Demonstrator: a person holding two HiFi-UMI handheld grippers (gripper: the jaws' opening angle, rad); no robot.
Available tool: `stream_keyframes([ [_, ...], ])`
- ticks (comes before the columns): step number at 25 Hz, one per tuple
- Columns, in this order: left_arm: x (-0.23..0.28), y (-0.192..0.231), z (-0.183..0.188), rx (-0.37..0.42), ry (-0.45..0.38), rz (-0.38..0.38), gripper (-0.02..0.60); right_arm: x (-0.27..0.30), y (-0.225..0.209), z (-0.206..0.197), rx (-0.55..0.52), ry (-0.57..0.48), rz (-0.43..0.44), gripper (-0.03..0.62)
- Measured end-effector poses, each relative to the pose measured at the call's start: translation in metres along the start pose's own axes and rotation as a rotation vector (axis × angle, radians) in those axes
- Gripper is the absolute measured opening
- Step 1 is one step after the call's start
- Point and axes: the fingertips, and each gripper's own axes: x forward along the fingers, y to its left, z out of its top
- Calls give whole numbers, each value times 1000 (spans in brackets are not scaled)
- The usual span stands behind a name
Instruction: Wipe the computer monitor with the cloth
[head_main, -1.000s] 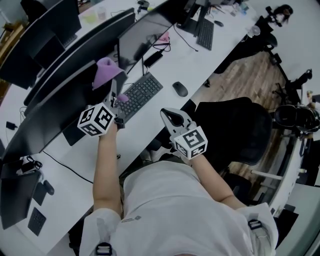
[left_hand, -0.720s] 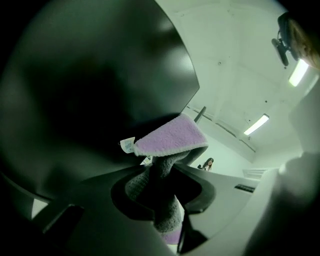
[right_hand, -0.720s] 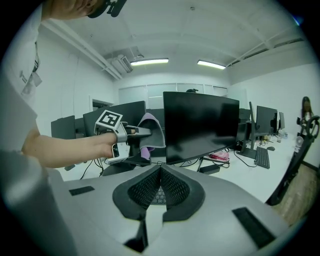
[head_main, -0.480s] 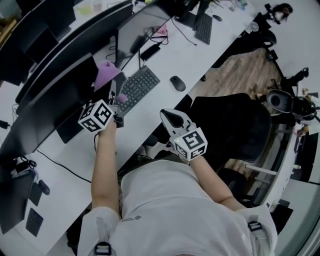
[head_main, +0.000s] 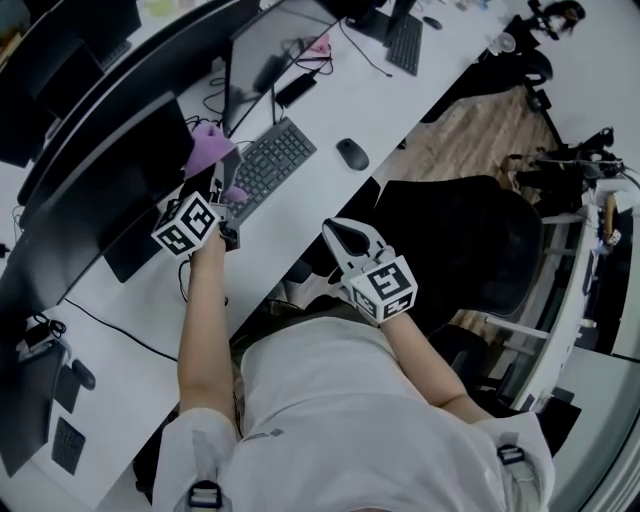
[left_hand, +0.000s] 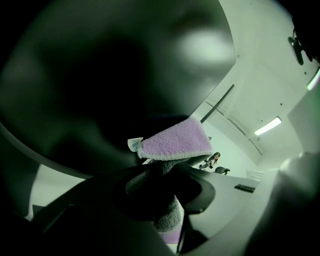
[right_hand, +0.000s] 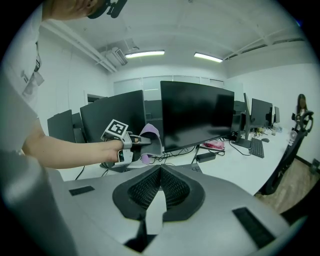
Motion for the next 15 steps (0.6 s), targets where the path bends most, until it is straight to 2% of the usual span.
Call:
stream_keyframes([
  [8,10,25,-30,-53,72,21,89,0,0,-12,10,32,-13,9],
  [15,15,48,-56,-81,174,62,87,3,-2,-16,15,43,-19,9],
])
